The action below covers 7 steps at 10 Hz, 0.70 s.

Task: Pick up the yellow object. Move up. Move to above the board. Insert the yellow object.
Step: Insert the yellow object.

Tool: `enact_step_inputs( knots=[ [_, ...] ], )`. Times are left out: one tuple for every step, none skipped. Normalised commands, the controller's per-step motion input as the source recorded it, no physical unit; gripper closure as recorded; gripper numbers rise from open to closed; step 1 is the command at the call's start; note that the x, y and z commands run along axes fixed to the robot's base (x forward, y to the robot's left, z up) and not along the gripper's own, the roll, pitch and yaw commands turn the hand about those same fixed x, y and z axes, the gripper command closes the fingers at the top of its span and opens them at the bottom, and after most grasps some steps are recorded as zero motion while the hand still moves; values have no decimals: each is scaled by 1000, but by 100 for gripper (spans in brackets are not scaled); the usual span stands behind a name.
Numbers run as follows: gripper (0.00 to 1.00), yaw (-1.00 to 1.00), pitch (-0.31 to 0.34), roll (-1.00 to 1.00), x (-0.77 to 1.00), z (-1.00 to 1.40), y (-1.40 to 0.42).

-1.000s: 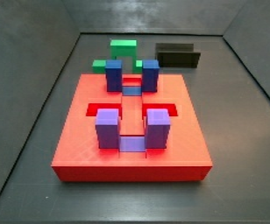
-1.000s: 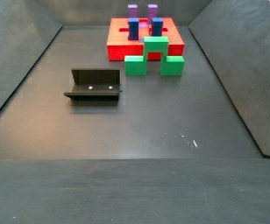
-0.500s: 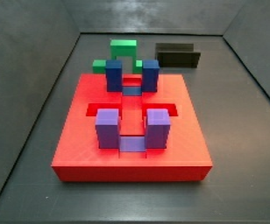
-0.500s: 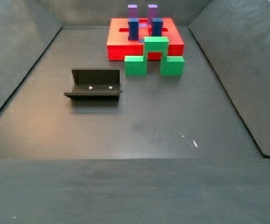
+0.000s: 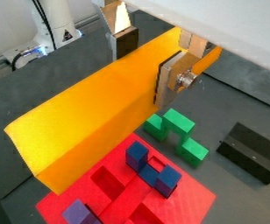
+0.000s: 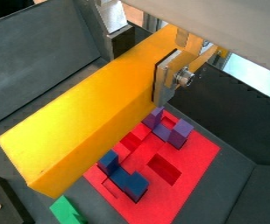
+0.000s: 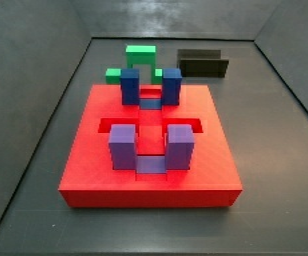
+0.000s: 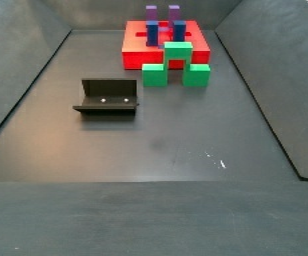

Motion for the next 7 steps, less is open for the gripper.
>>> enact_step_inputs(
  knots=[
    [100,0,0,-14,0,-60,-71],
    [100,0,-66,11,83,-437,-157],
    [100,86,-109,131,120,-771,-200],
    [100,160,-124,204,34,-786,-243],
    [100,197,-141,219,34,-731,-254],
    [100,234,-146,231,11,-706,-229],
    [100,154,-117,116,114,-894,-137]
  ],
)
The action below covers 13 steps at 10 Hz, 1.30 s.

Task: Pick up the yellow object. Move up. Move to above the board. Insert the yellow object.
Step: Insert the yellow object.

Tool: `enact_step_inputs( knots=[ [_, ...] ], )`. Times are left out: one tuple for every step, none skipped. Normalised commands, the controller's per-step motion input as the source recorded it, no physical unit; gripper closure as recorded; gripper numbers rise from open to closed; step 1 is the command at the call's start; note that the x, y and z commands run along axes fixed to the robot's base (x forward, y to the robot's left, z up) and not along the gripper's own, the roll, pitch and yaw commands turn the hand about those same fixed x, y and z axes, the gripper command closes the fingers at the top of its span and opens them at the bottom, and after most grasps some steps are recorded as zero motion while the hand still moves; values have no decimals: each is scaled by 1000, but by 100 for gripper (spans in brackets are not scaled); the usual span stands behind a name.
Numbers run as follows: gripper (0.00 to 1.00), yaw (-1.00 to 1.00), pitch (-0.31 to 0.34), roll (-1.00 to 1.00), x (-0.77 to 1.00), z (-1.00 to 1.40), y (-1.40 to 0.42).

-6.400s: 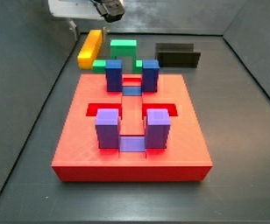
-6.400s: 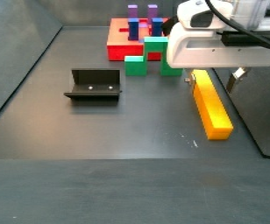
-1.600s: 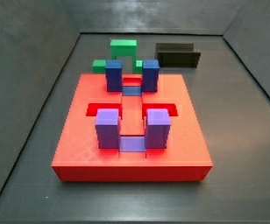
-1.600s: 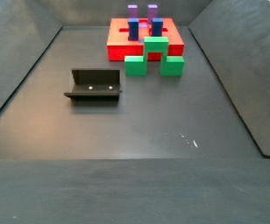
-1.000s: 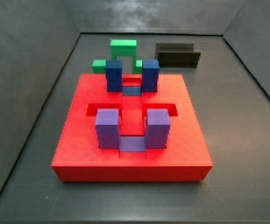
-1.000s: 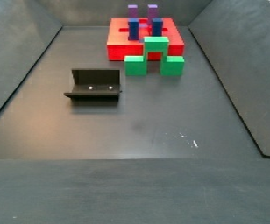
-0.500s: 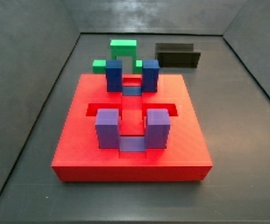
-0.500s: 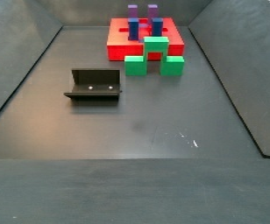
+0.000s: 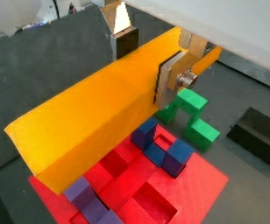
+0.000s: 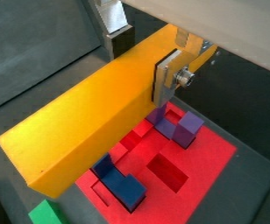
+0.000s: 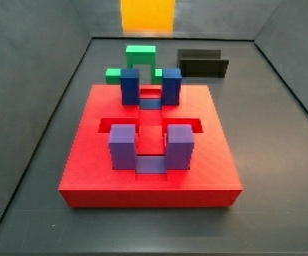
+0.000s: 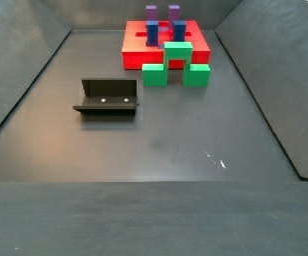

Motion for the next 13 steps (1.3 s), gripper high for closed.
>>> enact_step_inputs(
  knots=[
    [100,69,-177,0,0,-883,0],
    [100,43,-167,-40,83,-803,0],
    [100,0,-170,-51,217,-754,0],
    [100,0,-163,-40,174,-731,0],
    [100,0,-150,-44,97,-703,0],
    [100,0,-153,0,43,-674,-71],
    [100,0,-127,0,66,-606,-91],
    [100,0,-80,1,0,-477,-54],
    [100,0,-61,31,0,-434,-54],
    [100,91,-36,97,0,-349,-11],
    [100,94,-9,120,0,-260,-29],
    [100,120,0,154,-6,-151,-51],
    [100,89,0,173,-3,-94,-71]
  ],
)
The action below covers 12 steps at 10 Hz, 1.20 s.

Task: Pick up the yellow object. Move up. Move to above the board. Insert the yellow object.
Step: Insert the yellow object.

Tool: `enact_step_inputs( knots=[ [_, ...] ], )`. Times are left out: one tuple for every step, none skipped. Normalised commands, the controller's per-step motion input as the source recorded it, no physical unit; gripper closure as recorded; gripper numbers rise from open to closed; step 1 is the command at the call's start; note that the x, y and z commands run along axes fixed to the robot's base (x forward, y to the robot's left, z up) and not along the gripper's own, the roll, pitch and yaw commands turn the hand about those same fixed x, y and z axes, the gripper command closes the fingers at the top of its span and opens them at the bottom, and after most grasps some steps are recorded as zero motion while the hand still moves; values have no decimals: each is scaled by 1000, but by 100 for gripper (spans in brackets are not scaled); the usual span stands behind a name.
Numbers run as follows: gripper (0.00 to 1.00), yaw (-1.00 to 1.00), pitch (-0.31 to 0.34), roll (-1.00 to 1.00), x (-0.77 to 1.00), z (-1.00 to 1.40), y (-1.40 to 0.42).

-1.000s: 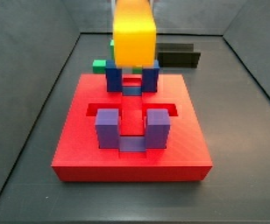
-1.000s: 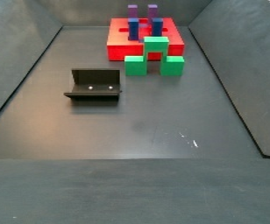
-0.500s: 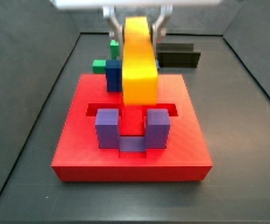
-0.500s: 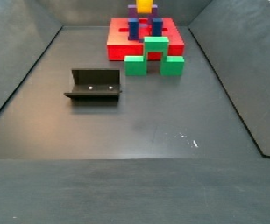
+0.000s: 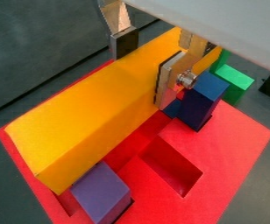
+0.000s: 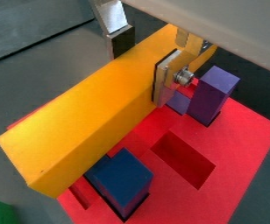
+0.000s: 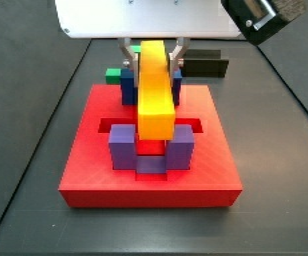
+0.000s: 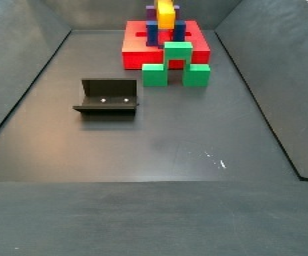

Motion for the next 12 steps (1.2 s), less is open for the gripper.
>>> enact_step_inputs(
  knots=[
    [100,109,0,197,-3,-80,-114],
    [100,91,0,234,-9,-106,-120],
    [100,117,0,263,0,-94,-103],
    [100,174,0,334,0,-86,-94],
    [100,174,0,350,0,-100,-89],
    [100,106,0,256,0,-86,-106],
    [100,51,0,174,-20,-63,-66],
    [100,29,-3,111,0,-77,-43],
    [100,0,0,70,0,-103,-17],
    [100,0,0,70,49,-129,-80],
    [100,-17,0,84,163,-77,-109],
    [100,-49,0,106,223,-114,-94]
  ],
)
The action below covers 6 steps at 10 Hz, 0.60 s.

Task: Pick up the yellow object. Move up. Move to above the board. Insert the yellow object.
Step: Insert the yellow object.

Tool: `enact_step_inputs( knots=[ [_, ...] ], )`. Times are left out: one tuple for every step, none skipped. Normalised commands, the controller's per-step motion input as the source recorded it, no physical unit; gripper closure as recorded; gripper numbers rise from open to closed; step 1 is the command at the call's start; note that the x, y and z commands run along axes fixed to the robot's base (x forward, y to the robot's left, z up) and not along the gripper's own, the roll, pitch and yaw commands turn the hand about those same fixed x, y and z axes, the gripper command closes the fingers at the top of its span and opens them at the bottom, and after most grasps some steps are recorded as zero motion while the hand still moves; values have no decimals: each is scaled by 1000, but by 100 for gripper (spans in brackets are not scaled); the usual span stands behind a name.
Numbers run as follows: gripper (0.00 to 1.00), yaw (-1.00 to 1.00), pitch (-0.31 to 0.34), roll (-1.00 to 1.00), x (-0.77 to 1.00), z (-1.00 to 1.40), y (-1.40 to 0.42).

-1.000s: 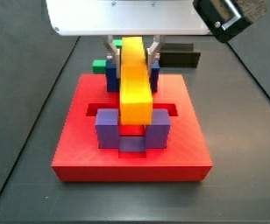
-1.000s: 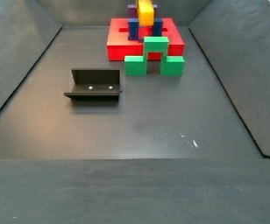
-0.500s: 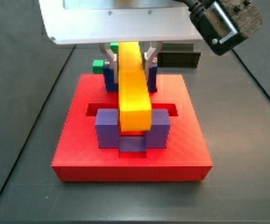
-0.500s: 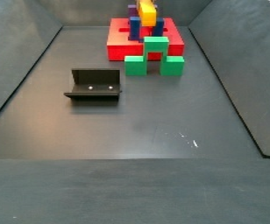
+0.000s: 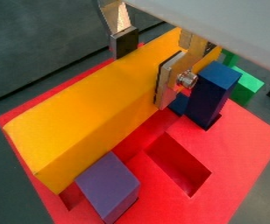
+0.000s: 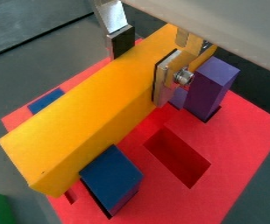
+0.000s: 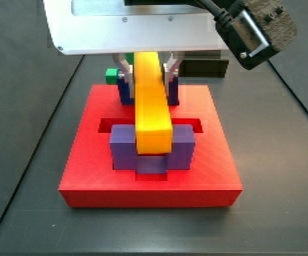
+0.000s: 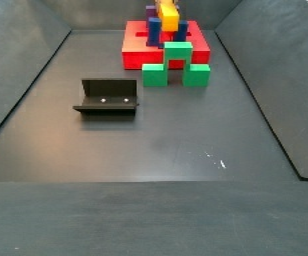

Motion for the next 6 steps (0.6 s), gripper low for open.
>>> enact_step_inputs(
  knots=[
    [100,-34,0,126,189,-111,-71],
    [100,-26,0,141,160,-123,-46],
    [100,0,0,153,46,-129,-6],
    [100,0,0,139,0,-123,0],
    [100,0,0,124,0,-146,0],
    [100,0,0,73,0,-180,0]
  ],
)
